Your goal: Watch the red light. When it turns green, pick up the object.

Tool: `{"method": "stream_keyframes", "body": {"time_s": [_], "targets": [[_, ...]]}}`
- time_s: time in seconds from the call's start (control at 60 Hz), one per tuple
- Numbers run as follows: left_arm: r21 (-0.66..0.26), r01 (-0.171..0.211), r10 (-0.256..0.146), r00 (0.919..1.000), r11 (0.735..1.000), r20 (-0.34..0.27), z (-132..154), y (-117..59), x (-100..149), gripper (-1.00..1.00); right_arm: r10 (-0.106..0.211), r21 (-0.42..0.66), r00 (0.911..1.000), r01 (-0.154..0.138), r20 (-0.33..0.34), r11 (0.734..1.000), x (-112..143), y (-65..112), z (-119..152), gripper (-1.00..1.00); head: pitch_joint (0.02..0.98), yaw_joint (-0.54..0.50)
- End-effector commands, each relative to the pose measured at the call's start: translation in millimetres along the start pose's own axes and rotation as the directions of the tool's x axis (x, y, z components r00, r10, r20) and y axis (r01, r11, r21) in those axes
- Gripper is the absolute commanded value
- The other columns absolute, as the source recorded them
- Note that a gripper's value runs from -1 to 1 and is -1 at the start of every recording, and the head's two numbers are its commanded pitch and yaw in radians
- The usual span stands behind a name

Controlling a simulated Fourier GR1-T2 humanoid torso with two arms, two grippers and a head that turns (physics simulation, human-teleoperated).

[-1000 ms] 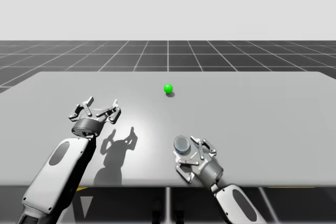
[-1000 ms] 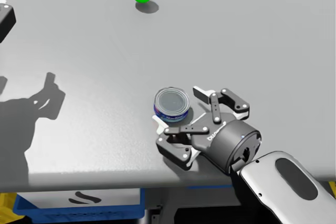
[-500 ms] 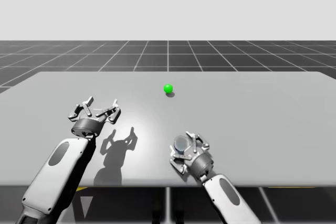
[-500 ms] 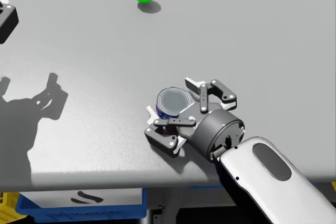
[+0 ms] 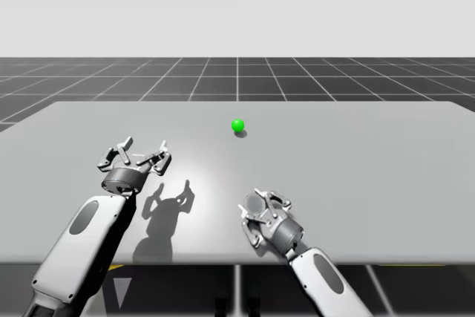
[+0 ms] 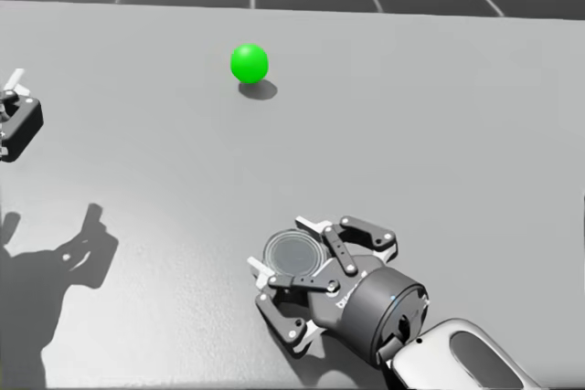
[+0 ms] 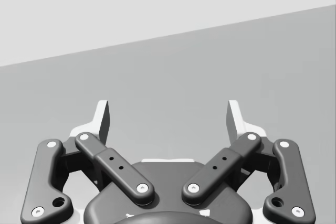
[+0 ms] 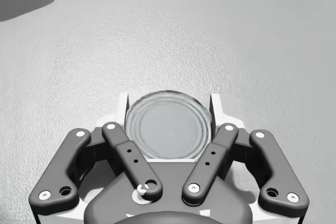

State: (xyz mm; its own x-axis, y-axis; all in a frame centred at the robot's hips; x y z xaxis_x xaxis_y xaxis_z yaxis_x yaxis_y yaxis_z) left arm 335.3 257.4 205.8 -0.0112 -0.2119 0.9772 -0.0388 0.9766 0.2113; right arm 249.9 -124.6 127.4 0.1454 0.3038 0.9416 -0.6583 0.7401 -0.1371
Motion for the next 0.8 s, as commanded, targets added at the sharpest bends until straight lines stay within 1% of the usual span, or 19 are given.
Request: {"method": "stream_keyframes", "body": {"time_s": [0.017,0.033,0.05,0.133,0.317,0.417,0.517,0.55,0.667,0.683,0.717,0.783,0.8], "targets": [[0.000,0.001,-0.001,1.0000,1.000,-0.001,0.2,-0.4,-0.7,-1.00,-0.033,-0.080,0.9966,0.027,-0.075,0.996,-24.4,0.7,4.6,1.00,0.699,-0.09],[0.000,0.001,-0.001,1.0000,1.000,-0.001,0.2,-0.4,-0.8,-1.00,-0.032,-0.080,0.9967,0.026,-0.075,0.996,-24.5,0.7,4.5,1.00,0.690,-0.09],[0.000,0.002,-0.002,1.0000,1.000,-0.001,0.3,-0.6,-0.9,-1.00,-0.032,-0.080,0.9967,0.026,-0.075,0.996,-24.7,0.7,4.5,1.00,0.660,-0.09],[0.000,0.002,-0.002,1.0000,1.000,-0.001,0.2,-0.8,-1.3,-1.00,-0.030,-0.082,0.9968,0.024,-0.074,0.996,-25.5,0.9,4.6,1.00,0.598,-0.09],[-0.001,0.003,-0.003,1.0000,1.000,-0.002,0.4,-1.1,-2.0,-1.00,-0.030,-0.080,0.9970,0.024,-0.072,0.996,-26.2,1.0,4.5,1.00,0.481,-0.10],[-0.001,0.003,-0.003,1.0000,1.000,-0.002,0.3,-1.3,-2.5,-1.00,-0.031,-0.079,0.9969,0.025,-0.072,0.997,-27.2,0.9,3.8,1.00,0.440,-0.10],[-0.001,0.003,-0.003,1.0000,1.000,-0.002,0.3,-1.3,-2.7,-1.00,-0.032,-0.085,0.9978,0.027,-0.058,0.996,-22.4,-0.7,4.6,1.00,0.428,-0.10],[-0.001,0.003,-0.003,1.0000,1.000,-0.002,0.1,-1.3,-2.9,-1.00,-0.027,-0.091,0.9985,0.022,-0.047,0.996,-18.2,-2.4,5.4,1.00,0.429,-0.10],[-0.002,0.003,-0.003,1.0000,1.000,-0.001,0.1,-1.4,-2.9,-1.00,-0.021,-0.116,0.9998,0.020,-0.006,0.993,0.4,-11.5,7.5,1.00,0.430,-0.10],[-0.002,0.003,-0.003,1.0000,1.000,-0.001,0.0,-1.2,-2.9,-1.00,-0.016,-0.122,0.9998,0.017,0.009,0.992,7.6,-15.1,8.1,1.00,0.430,-0.10],[-0.002,0.003,-0.003,1.0000,1.000,-0.001,-0.1,-1.2,-3.0,-1.00,-0.014,-0.128,0.9997,0.016,0.019,0.992,12.6,-17.4,8.2,1.00,0.430,-0.10],[-0.001,0.002,-0.002,1.0000,1.000,-0.001,-0.3,-0.9,-3.0,-1.00,0.000,-0.142,0.9990,0.007,0.046,0.990,25.1,-23.3,8.7,1.00,0.429,-0.10],[-0.001,0.002,-0.002,1.0000,1.000,-0.001,-0.5,-0.7,-2.9,-1.00,0.007,-0.150,0.9981,0.002,0.060,0.989,33.2,-26.8,9.3,1.00,0.429,-0.10]]}}
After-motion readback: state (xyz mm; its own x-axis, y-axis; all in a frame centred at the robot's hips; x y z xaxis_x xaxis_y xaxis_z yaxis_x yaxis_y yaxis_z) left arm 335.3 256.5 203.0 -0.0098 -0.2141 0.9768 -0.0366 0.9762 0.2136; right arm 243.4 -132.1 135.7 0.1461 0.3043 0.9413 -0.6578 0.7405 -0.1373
